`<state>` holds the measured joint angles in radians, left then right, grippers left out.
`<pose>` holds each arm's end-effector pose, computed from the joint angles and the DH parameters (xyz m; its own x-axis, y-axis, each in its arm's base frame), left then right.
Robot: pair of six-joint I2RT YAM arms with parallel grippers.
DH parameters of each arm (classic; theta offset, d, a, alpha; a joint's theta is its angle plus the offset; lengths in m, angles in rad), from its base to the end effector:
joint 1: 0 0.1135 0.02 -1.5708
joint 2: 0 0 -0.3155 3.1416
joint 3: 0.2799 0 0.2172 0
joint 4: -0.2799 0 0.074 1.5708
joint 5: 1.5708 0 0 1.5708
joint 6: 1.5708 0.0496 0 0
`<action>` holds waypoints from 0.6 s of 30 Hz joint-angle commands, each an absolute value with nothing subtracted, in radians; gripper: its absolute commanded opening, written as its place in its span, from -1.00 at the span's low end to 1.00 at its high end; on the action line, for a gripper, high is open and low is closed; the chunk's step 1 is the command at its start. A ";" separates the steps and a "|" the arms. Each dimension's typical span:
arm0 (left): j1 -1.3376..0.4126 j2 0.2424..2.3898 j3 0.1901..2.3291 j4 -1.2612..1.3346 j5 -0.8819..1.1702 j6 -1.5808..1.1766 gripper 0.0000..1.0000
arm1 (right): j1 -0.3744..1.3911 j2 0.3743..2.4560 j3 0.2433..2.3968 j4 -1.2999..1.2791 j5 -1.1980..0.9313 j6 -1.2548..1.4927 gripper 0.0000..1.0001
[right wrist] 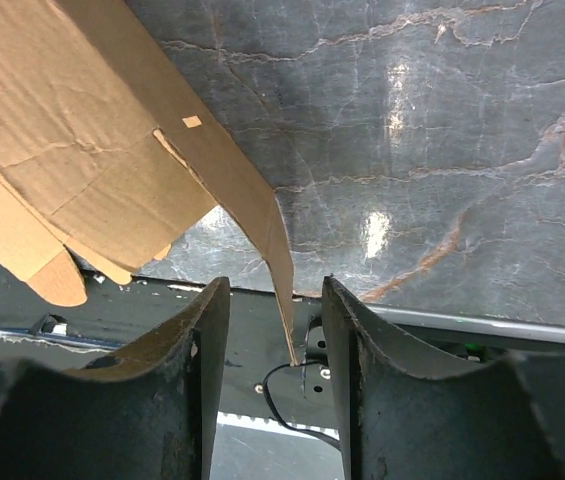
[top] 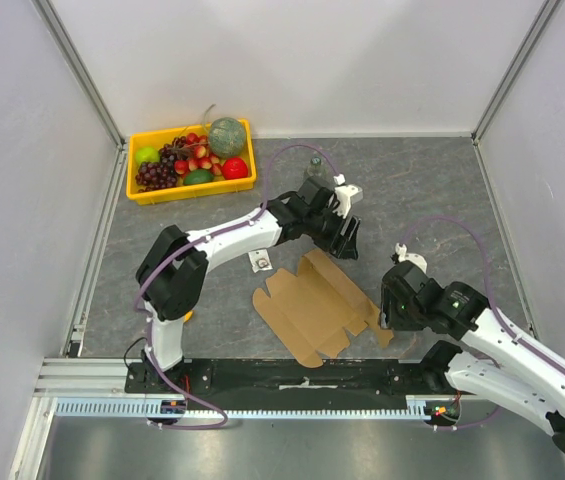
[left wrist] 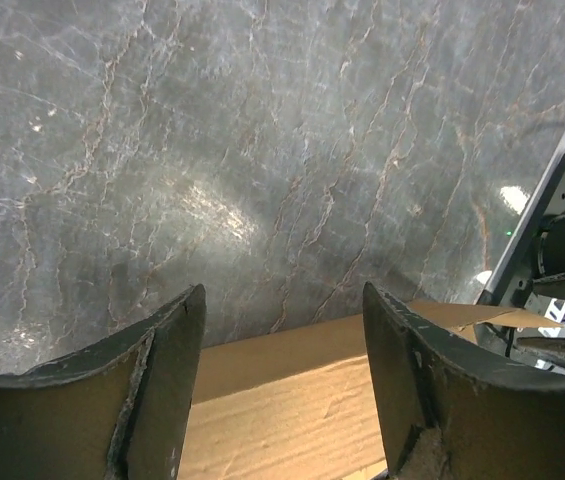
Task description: Fold the paper box
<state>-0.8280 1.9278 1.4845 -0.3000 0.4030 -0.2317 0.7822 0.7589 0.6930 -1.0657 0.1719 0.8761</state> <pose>0.2783 -0.3318 0.2928 -0.6459 0.3911 -0.6556 0.7444 0.5130 -0.4274 0.0454 0.0331 0.2655 -0.9049 0.1680 -0.3911 0.0817 0.9703 0.2276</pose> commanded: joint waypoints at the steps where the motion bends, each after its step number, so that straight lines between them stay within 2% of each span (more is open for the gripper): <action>1: -0.830 1.957 1.534 -0.314 0.422 -0.176 0.39 | 0.782 0.741 0.643 -0.971 0.156 0.900 -0.04; 10: -0.847 1.990 1.520 -0.334 0.425 -0.156 0.26 | 0.782 0.753 0.584 -0.920 0.167 0.905 -0.20; 18: -0.847 1.977 1.491 -0.351 0.399 -0.138 0.19 | 0.782 0.773 0.584 -0.884 0.190 0.902 -0.51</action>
